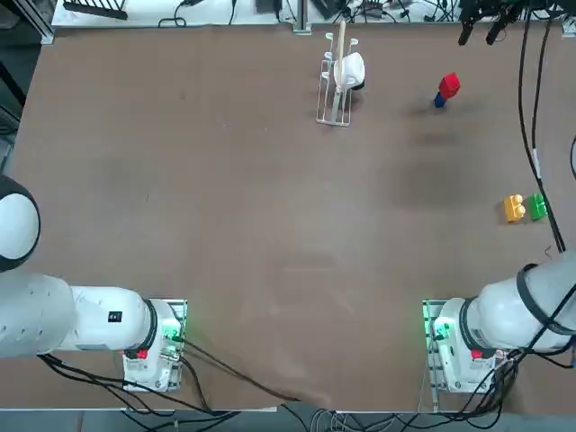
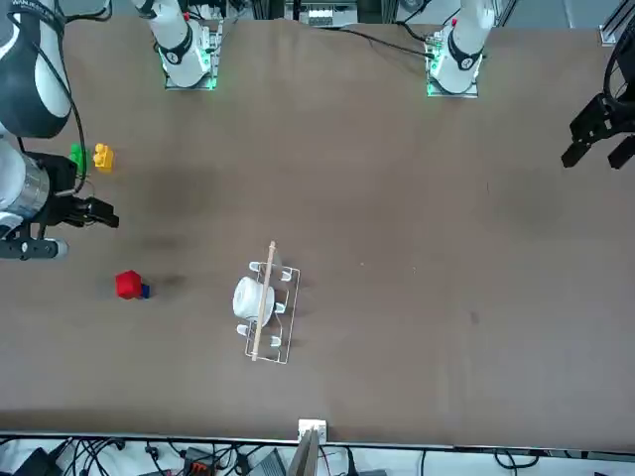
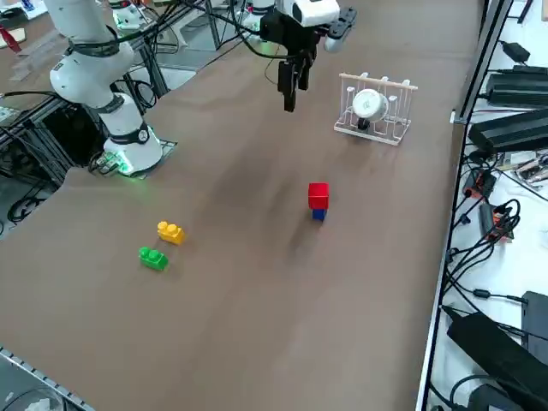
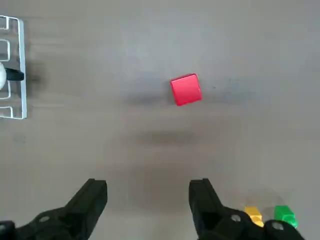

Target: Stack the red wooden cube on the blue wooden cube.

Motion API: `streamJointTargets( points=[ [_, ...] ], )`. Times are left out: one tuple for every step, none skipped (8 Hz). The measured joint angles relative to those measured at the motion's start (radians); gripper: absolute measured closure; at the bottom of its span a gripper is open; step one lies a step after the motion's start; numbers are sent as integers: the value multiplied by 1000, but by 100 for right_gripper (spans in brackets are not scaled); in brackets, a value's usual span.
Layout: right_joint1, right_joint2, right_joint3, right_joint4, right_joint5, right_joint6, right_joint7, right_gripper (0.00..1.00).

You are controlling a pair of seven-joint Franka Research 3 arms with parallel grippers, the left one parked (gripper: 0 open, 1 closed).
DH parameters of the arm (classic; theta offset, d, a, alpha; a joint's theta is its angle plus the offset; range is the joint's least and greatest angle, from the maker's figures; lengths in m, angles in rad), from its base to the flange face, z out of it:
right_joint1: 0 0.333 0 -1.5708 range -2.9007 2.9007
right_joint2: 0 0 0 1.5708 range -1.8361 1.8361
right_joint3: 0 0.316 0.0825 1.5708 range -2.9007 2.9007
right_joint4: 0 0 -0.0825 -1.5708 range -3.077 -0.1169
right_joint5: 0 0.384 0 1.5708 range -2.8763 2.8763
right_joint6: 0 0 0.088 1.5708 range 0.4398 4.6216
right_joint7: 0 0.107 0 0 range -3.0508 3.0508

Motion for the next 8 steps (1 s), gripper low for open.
streamJointTargets(
  points=[
    [1, -24, 2, 11, 0, -10, 0, 0],
    [1, -52, 4, 30, 1, -46, 0, 0],
    [1, -78, 4, 51, 1, -92, 11, 0],
    [1, -99, 4, 70, 2, -134, 48, 0],
    [1, -115, 4, 78, 2, -160, 86, 0],
    [1, -120, 3, 82, 5, -166, 105, 0],
    [0, -119, 1, 89, 15, -174, 111, 0],
    [0, -120, 1, 97, 21, -187, 113, 0]
  ],
)
